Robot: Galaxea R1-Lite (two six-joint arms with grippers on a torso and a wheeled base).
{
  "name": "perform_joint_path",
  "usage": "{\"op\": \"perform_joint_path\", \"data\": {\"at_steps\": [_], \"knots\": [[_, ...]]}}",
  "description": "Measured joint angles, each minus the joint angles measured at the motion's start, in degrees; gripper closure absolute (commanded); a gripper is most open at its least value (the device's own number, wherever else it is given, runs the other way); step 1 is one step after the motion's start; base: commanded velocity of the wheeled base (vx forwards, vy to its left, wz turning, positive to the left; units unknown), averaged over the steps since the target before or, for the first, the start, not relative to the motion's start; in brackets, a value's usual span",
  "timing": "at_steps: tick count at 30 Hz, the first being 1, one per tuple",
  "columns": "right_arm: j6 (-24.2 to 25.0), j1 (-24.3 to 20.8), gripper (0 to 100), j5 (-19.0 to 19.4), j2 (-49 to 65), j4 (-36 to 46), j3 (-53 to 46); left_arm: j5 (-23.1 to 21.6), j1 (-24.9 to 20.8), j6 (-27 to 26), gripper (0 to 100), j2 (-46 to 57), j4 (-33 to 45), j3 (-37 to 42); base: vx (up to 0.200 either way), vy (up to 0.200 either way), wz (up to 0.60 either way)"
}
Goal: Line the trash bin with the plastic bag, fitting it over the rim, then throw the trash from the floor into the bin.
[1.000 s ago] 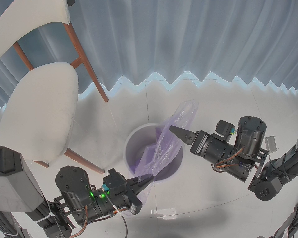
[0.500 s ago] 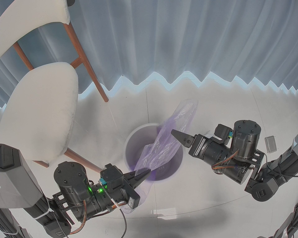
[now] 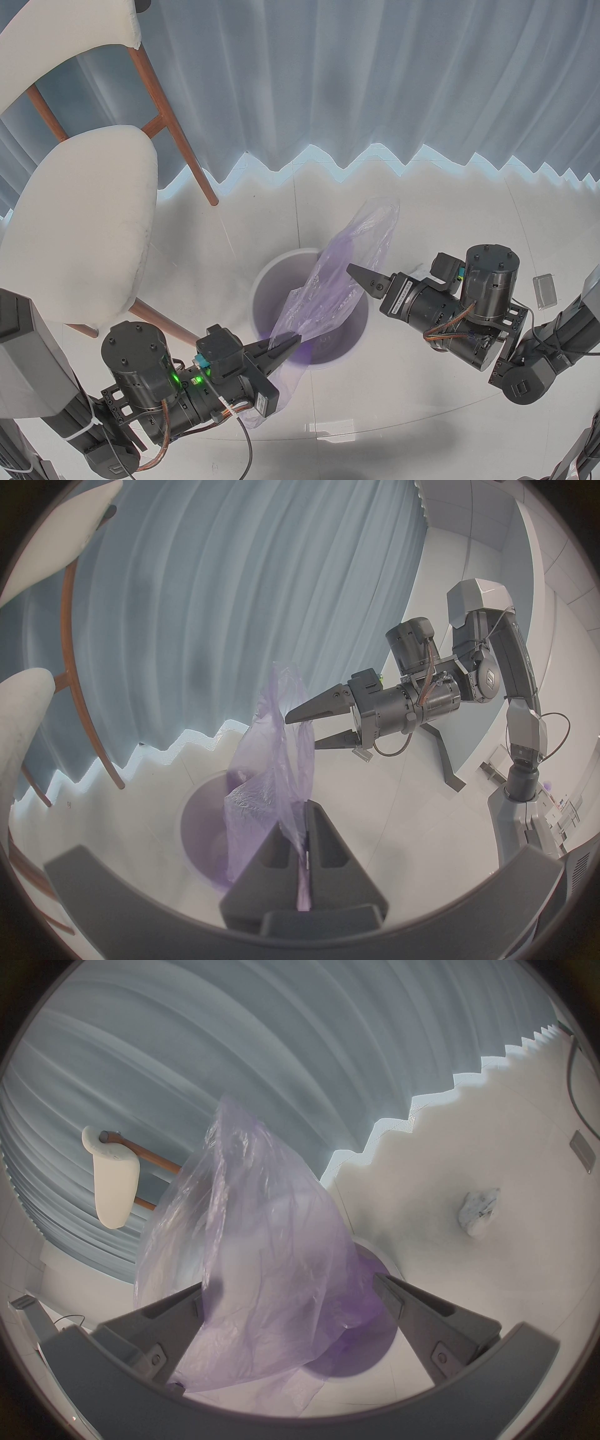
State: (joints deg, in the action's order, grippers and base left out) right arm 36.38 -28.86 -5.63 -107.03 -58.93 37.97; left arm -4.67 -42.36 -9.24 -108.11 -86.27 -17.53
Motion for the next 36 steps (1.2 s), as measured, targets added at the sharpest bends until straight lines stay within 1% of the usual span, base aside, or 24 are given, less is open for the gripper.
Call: {"op": "perform_joint_path", "data": {"at_steps": [14, 18, 22, 23, 28, 32, 36], "knots": [[0.10, -0.22, 100, 0.00, -1.82, -0.68, 0.30, -0.20, -0.22, 0.44, 100, 0.13, 0.00, 0.61, 0.000, 0.000, 0.00], [0.00, 0.33, 100, 0.02, -2.19, -0.85, 0.50, -0.17, -0.69, 2.29, 100, -0.11, 0.00, 0.72, 0.000, 0.000, 0.00], [-0.90, 1.35, 100, 0.06, -2.15, -0.88, 0.52, -0.12, -0.88, 2.97, 100, -0.77, -0.02, 0.45, 0.000, 0.000, 0.00], [-1.40, 1.52, 100, 0.06, -2.12, -0.88, 0.50, -0.09, -0.91, 3.06, 0, -1.04, 0.00, 0.33, 0.000, 0.000, 0.00], [-2.08, 2.07, 100, 0.09, -1.95, -0.93, 0.33, 0.29, -0.94, 4.73, 0, -1.68, -0.06, -0.90, 0.000, 0.000, 0.00], [-2.11, 3.06, 100, 0.09, -1.78, -0.90, 0.44, 1.15, -0.52, 7.39, 0, -0.79, -0.05, -1.82, 0.000, 0.000, 0.00], [-2.11, 4.13, 100, 0.22, -1.56, -0.90, 0.78, 0.90, 0.67, 7.98, 0, 0.83, 0.05, -0.05, 0.000, 0.000, 0.00]]}}
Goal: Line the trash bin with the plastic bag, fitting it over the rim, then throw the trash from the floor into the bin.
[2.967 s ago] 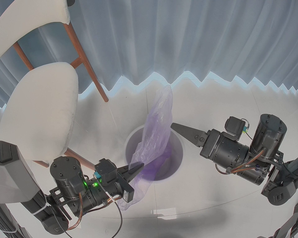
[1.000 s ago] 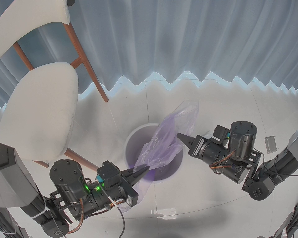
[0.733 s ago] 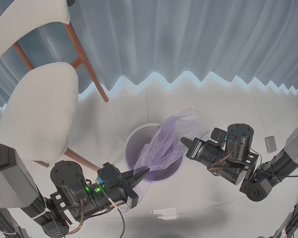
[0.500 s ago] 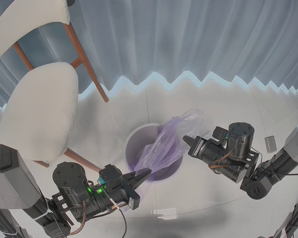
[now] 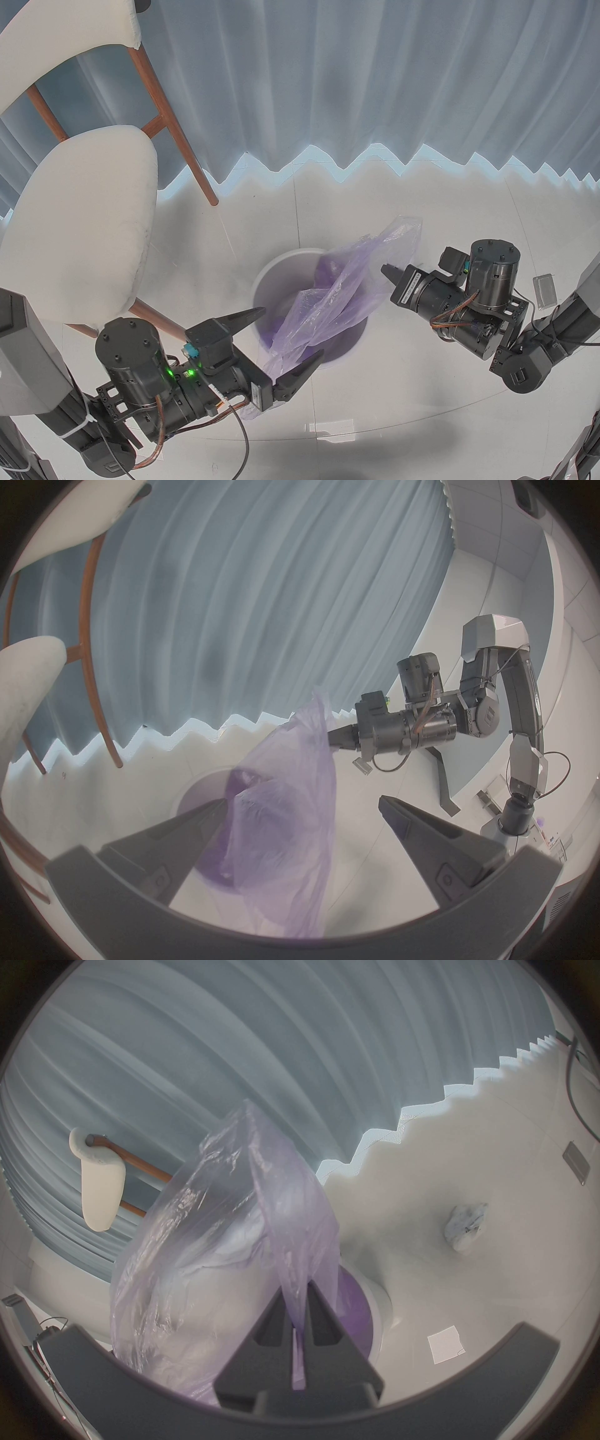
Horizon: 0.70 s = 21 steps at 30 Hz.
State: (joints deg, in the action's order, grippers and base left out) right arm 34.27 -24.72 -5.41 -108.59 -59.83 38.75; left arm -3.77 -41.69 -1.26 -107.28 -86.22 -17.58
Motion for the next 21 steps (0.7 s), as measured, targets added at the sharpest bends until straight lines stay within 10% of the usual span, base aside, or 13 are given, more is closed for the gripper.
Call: {"op": "perform_joint_path", "data": {"at_steps": [21], "knots": [[-0.09, 0.96, 100, 0.06, 0.60, 0.00, 0.44, -6.61, 8.48, -0.16, 0, -1.66, -0.07, 5.86, 0.000, 0.000, 0.00]]}}
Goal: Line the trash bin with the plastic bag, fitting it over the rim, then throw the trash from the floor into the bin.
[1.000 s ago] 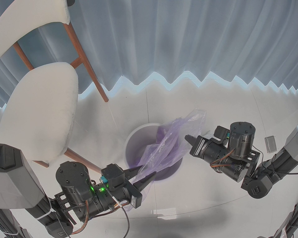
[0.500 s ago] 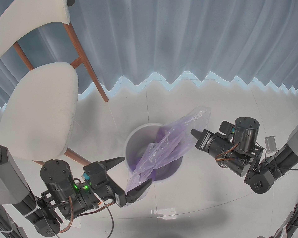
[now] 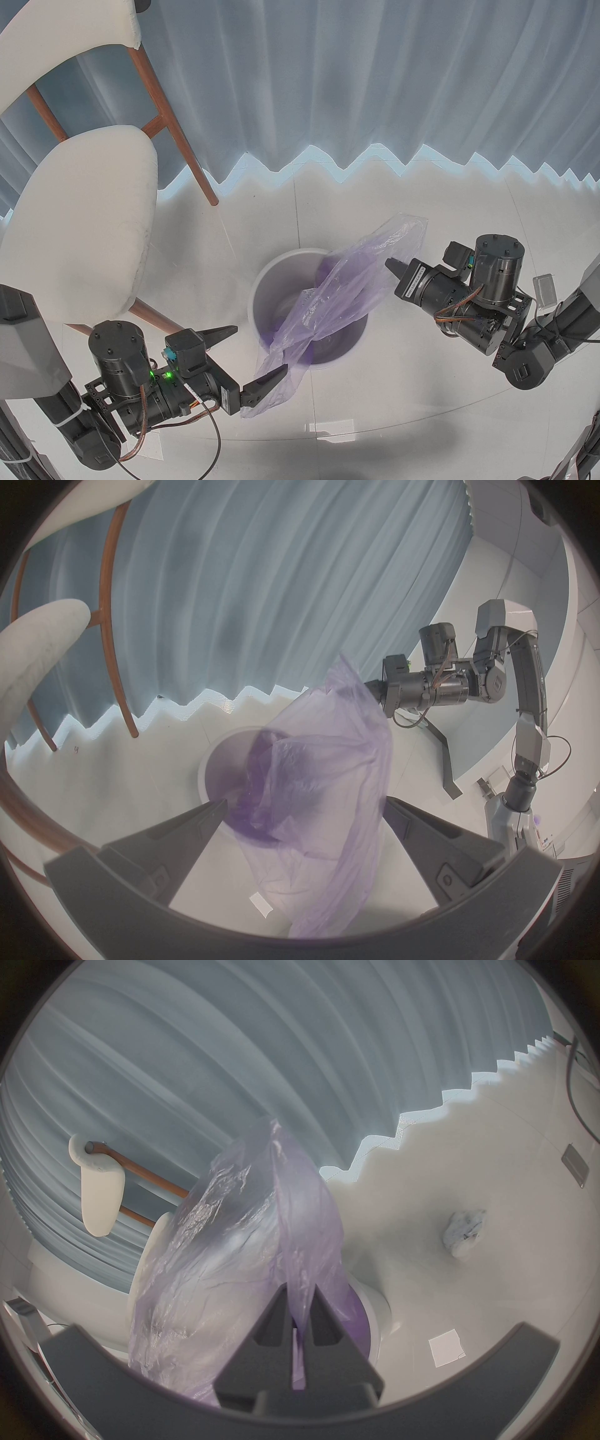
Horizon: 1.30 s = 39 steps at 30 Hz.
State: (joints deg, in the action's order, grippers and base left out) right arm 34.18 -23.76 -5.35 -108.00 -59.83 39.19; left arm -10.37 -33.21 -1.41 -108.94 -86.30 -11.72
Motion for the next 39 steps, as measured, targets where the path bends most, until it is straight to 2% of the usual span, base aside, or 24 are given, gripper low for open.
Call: {"op": "perform_joint_path", "data": {"at_steps": [23, 24, 32, 39], "knots": [[0.02, 0.01, 100, -0.01, 0.22, 0.02, 0.00, -0.18, 0.55, 0.22, 0, -9.09, -0.02, -0.38, 0.000, 0.000, 0.00], [0.00, 0.01, 100, -0.01, 0.20, 0.00, 0.00, -0.16, 0.57, 0.13, 100, -9.34, -0.02, -0.41, 0.000, 0.000, 0.00], [-0.22, 0.04, 100, 0.00, 0.22, -0.05, 0.11, -0.18, 0.90, 0.52, 100, -11.08, -0.04, -1.90, 0.000, 0.000, 0.00], [-1.39, 1.35, 100, 0.78, 0.22, -1.15, 0.38, -1.80, 4.33, 3.77, 100, -11.35, 0.00, -7.38, 0.000, 0.000, 0.00]]}}
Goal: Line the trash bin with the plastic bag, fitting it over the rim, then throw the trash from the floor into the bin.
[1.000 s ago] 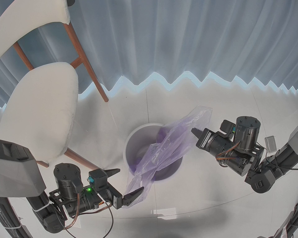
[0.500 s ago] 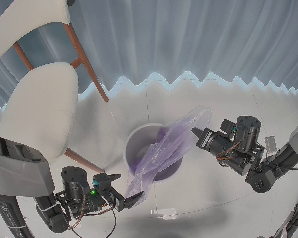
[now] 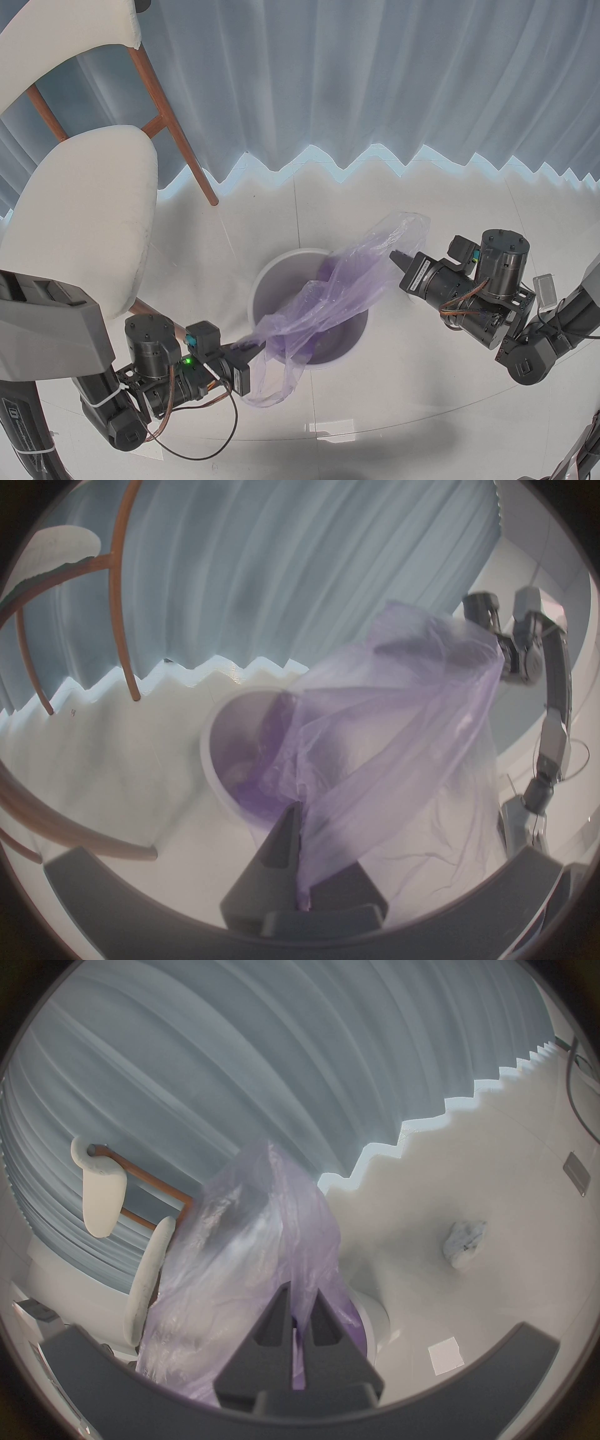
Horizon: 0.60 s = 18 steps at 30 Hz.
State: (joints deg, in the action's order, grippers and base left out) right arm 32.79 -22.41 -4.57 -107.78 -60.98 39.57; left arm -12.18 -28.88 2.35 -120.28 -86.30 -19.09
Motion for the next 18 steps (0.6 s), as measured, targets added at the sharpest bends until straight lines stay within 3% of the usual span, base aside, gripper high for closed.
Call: {"op": "perform_joint_path", "data": {"at_steps": [4, 13, 18], "knots": [[-0.17, 1.18, 100, 2.80, 0.00, -2.05, 0.09, 0.13, 0.80, 3.04, 100, 1.27, 0.05, -4.08, 0.000, 0.000, 0.00], [-0.50, 3.58, 100, 13.68, 2.40, -1.49, -3.30, 2.93, 3.58, 5.63, 100, 2.71, 0.16, -12.24, 0.000, 0.000, 0.00], [-3.75, 4.30, 100, 15.84, 3.78, 3.21, -5.90, 3.18, 4.24, 5.91, 100, 3.08, 0.09, -11.23, 0.040, 0.000, 0.00]]}}
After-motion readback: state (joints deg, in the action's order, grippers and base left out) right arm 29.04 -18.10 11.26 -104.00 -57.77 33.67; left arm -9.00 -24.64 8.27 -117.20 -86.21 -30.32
